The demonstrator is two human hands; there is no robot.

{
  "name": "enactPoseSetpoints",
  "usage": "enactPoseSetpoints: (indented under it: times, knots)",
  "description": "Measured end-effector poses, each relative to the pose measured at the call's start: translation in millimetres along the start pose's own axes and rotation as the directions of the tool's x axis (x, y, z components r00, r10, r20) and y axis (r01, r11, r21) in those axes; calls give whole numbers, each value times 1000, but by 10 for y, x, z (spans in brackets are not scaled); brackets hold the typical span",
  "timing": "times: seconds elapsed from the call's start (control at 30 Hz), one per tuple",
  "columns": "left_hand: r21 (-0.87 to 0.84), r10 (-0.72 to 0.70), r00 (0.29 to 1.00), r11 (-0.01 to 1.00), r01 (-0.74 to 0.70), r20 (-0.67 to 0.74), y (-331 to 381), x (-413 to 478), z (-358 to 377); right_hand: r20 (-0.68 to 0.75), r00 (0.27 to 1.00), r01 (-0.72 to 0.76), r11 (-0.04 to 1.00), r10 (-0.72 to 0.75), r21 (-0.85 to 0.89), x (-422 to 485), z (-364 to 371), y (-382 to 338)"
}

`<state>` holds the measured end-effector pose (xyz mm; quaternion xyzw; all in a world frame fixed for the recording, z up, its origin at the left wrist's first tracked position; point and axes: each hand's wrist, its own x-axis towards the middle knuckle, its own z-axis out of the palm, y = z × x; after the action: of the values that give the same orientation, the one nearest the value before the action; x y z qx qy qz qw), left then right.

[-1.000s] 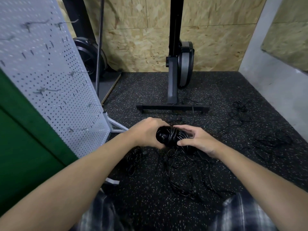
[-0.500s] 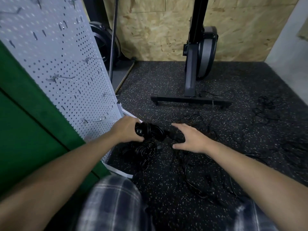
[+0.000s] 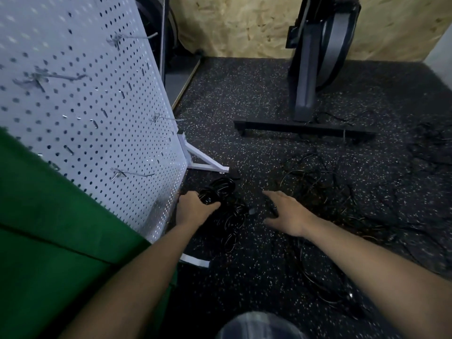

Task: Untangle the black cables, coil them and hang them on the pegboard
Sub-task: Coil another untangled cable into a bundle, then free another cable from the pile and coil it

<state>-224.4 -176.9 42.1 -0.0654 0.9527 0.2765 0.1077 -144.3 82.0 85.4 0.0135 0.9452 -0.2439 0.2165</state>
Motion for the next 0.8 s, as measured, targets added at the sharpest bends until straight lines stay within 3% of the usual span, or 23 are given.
enactPoseSetpoints:
  times: [0.17,0.27,0.33,0.4,0.6,0.8]
  knots:
    - [26,-12,990,1000,8,142,-146,44,347,30,999,-37,999,38,-40,68,179,104]
    - [170,-4,986,985,-25,165,-222,117,392,28,996,-89,995,90,-35,-46,181,252]
    - [259,73,986,960,-110,148,-210,127,395,12,991,-136,991,136,-8,-152,156,337]
    - [244,208,970,942,-232,123,-97,70,394,-3,983,-181,983,181,17,-278,122,388]
    - [12,518,787,833,-553,335,475,-169,466,-32,956,-292,956,292,-1,-727,97,596]
    - [-48,589,640,753,-656,493,893,-513,791,-22,905,-425,905,424,-12,-1233,199,979]
